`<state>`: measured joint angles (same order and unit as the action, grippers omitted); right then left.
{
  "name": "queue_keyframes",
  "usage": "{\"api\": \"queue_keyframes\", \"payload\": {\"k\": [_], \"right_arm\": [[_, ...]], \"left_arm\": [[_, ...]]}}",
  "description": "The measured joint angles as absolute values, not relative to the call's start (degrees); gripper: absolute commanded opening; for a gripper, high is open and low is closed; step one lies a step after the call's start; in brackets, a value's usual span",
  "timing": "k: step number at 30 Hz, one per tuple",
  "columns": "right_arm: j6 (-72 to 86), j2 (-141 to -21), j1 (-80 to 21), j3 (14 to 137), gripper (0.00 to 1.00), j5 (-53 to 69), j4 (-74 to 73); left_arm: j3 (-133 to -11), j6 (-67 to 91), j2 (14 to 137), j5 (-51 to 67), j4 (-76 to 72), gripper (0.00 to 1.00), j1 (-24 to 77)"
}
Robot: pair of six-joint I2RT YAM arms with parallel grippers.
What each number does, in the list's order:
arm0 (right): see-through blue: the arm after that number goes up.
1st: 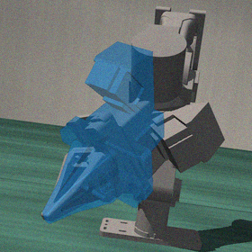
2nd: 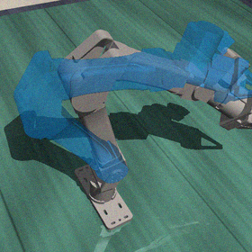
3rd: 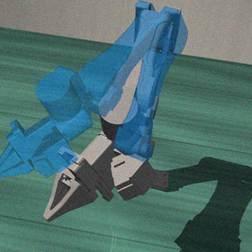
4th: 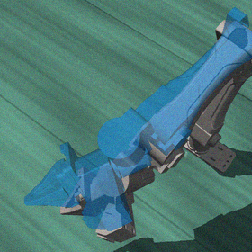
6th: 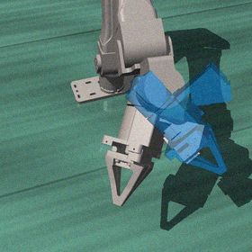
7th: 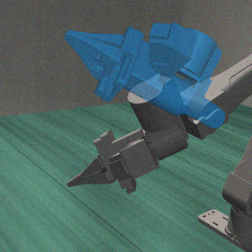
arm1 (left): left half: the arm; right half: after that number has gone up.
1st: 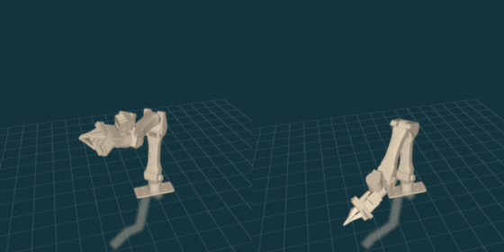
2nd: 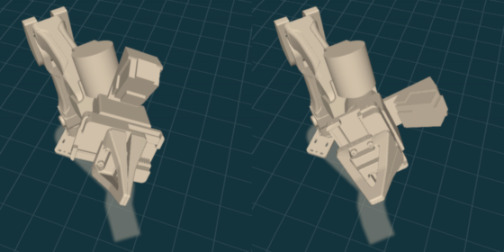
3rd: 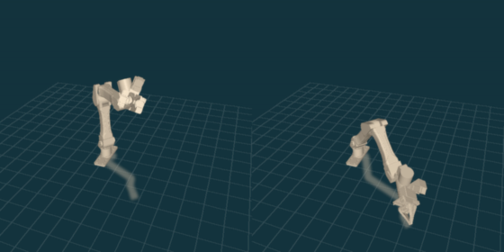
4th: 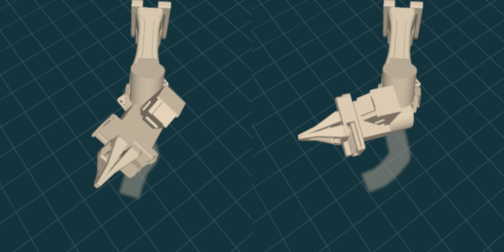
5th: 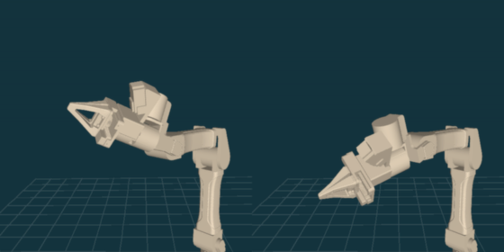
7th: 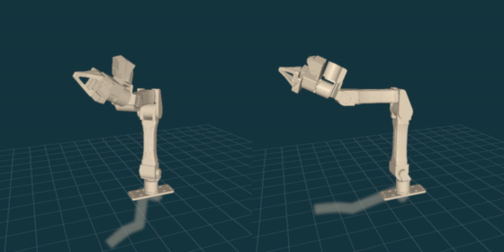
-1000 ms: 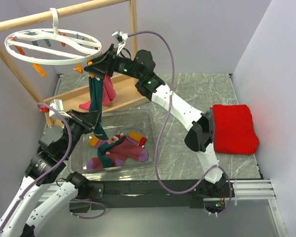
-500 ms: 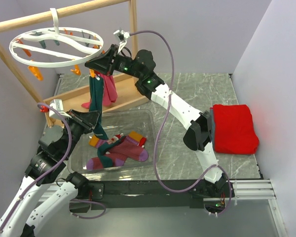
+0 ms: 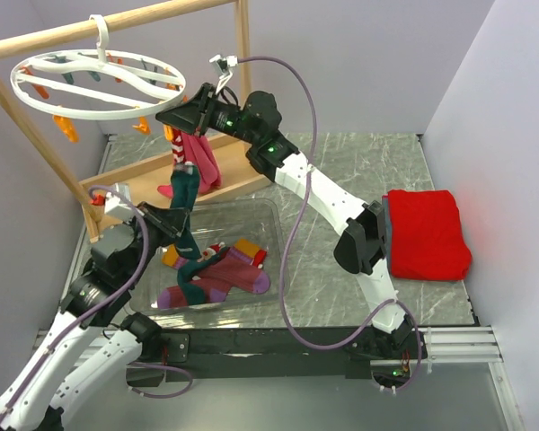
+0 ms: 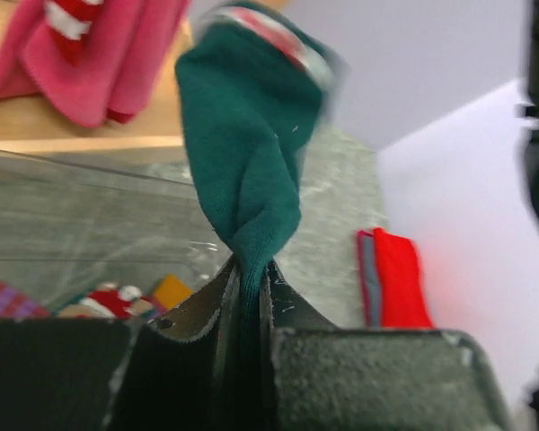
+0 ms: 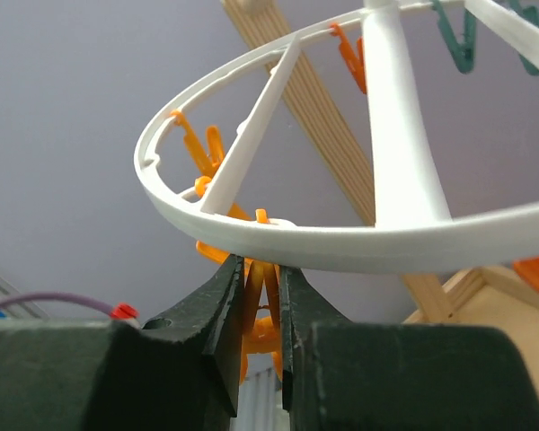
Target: Remove the socks clipped to the hanger
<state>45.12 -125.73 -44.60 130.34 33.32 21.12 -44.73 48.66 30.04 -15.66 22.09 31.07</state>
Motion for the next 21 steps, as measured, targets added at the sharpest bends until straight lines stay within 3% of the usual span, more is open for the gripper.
{"api": "queue_keyframes", "payload": {"k": [9, 10, 11, 12, 13, 18, 19, 20, 21], "right_arm": [[51.4, -123.7, -44.6, 127.4, 0.0, 29.2, 18.7], [51.3, -123.4, -44.6, 127.1, 0.04, 28.9, 18.5], [51.1, -122.8, -44.6, 126.3, 0.2, 28.6, 18.5], [51.0, -122.5, -44.6, 126.1, 0.28, 28.3, 18.4], [50.8, -122.4, -44.6, 126.0, 0.41, 28.2, 18.5], [49.9, -122.4, -44.6, 126.0, 0.74, 28.3, 17.4], [49.6, -122.4, -44.6, 126.1, 0.9, 28.3, 17.0], [49.4, -122.4, -44.5, 126.1, 0.99, 28.3, 16.6], [49.2, -122.4, -44.5, 126.2, 1.0, 28.2, 16.0]], "left_arm": [[-48.1, 44.8, 38.9, -19.4, 22.0, 0.1, 31.1], [-48.1, 44.8, 38.6, -19.3, 22.1, 0.11, 31.1], [-48.1, 44.8, 38.0, -19.2, 22.4, 0.11, 31.1], [-48.0, 44.9, 37.2, -19.2, 22.7, 0.12, 31.1], [-48.0, 45.1, 35.9, -19.1, 23.2, 0.12, 31.1], [-46.8, 47.3, 27.7, -18.9, 26.8, 0.13, 31.1], [-46.8, 47.7, 26.5, -18.9, 27.5, 0.14, 31.1], [-46.8, 48.1, 25.5, -18.8, 28.2, 0.14, 31.1], [-46.8, 48.5, 24.9, -18.7, 28.8, 0.15, 31.1]]}}
